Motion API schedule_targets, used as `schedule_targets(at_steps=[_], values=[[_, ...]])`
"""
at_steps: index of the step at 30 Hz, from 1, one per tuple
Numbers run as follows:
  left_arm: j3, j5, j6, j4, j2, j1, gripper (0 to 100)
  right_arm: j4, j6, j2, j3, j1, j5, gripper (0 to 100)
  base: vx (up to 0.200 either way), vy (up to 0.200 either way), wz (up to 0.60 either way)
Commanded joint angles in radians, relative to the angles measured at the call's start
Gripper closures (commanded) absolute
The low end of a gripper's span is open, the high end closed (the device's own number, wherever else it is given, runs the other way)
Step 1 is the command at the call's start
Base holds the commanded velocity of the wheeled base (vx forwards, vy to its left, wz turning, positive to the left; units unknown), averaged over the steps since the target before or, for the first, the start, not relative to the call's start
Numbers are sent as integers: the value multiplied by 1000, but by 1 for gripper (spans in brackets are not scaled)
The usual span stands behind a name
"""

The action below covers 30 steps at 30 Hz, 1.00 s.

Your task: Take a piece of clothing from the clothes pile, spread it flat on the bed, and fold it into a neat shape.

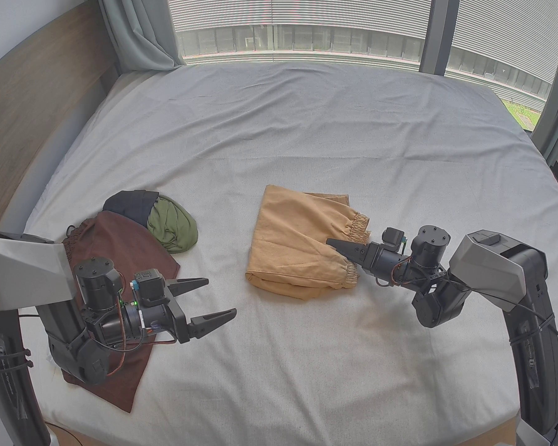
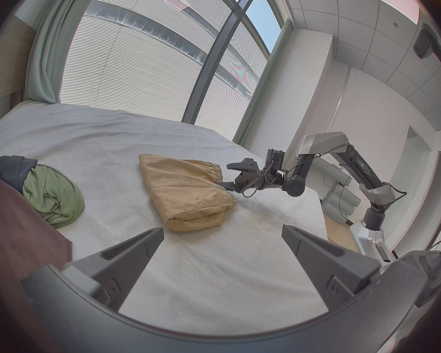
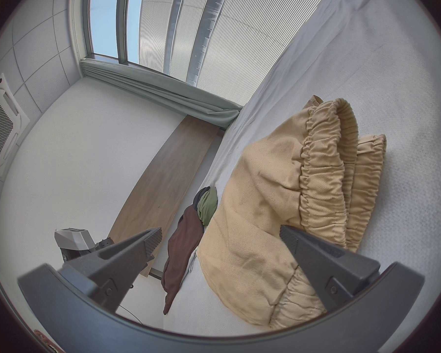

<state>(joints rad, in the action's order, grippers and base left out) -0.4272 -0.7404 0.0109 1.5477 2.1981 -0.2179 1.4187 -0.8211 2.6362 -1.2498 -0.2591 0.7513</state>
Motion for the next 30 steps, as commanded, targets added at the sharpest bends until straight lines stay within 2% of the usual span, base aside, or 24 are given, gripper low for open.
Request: schedule_targets(at_steps=[1,11,12,14,18,22,27,28,30], values=[[5,-14,-9,2,-20,0,0,8,0,-58,44,0,0,0,0,0,0],[53,-19,-12,0,-130,-28,0,39,30,-340,270,3,-1,0,0,0,0],[64,-22,-12,0,-166,-29,0,35,71,-421,360,3,-1,0,0,0,0],[71,-25,-14,0,-193,-34,0,34,94,-467,412,1,-1,0,0,0,0],[102,-33,-57,0,-278,-95,0,32,206,-591,579,-9,-1,0,0,0,0],[142,-30,-51,0,-331,-163,0,26,323,-702,722,-11,-3,0,0,0,0],[189,-22,-51,0,-379,-221,0,26,473,-786,854,17,-9,0,0,0,0],[208,-11,-46,0,-382,-230,0,28,525,-812,902,38,-9,0,0,0,0],[226,21,-31,-1,-380,-238,0,28,577,-841,954,51,-10,0,0,0,0]])
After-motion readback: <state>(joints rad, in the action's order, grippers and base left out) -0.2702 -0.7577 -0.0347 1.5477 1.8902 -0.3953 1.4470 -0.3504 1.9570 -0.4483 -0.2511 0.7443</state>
